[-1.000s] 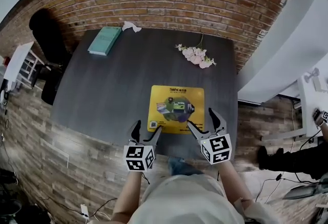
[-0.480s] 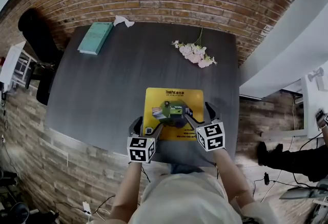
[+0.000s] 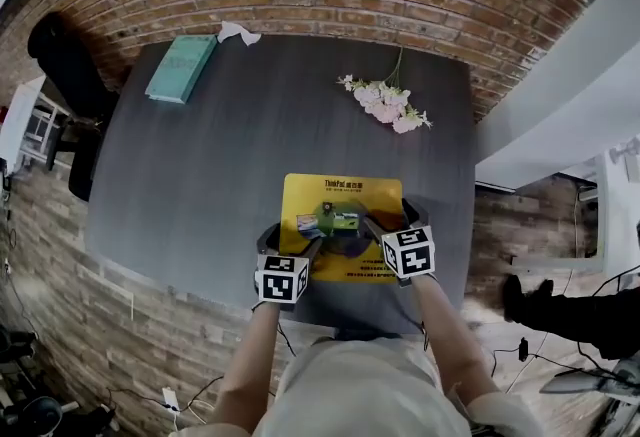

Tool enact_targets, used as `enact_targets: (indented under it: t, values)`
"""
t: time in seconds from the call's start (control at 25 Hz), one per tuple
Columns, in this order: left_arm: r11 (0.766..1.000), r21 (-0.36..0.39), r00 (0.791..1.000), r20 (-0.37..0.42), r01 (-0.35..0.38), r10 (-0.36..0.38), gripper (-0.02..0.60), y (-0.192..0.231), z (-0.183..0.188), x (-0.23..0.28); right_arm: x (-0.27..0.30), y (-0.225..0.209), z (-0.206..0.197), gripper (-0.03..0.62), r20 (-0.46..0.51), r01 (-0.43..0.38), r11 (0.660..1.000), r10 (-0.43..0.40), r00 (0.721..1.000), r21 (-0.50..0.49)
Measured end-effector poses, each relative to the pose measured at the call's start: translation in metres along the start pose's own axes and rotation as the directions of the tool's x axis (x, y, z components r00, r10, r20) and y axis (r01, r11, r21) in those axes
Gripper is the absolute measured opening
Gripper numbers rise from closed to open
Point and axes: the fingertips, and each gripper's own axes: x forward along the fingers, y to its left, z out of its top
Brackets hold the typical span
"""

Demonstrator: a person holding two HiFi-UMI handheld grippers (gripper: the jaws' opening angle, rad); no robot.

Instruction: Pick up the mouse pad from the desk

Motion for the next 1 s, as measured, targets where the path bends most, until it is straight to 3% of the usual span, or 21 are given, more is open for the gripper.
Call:
enact_targets:
  t: [0.32,0.84,0.92,1.0]
  values:
    - [0.998,0.034,0.998,-0.034,-0.046,0.047,0.405,0.009,-0.004,0.014,0.016,-0.007,-0.01,0.383,-0.061,0.03,0.999,-0.032,0.998,-0.031]
    - [0.996,0.023,0.996,-0.027,-0.088,0.089,0.402,0.009,-0.01,0.016,0.014,-0.006,-0.011,0.382,-0.037,0.055,0.998,-0.056,0.998,-0.042]
    - [0.995,0.024,0.995,-0.029,-0.092,0.093,0.402,0.008,-0.009,0.015,0.014,-0.001,-0.011,0.355,-0.039,0.044,0.998,-0.046,0.998,-0.05]
    - [0.995,0.026,0.995,-0.028,-0.094,0.095,0.4,0.008,-0.007,0.015,0.015,0.008,-0.011,0.283,-0.046,0.028,0.998,-0.031,0.998,-0.062]
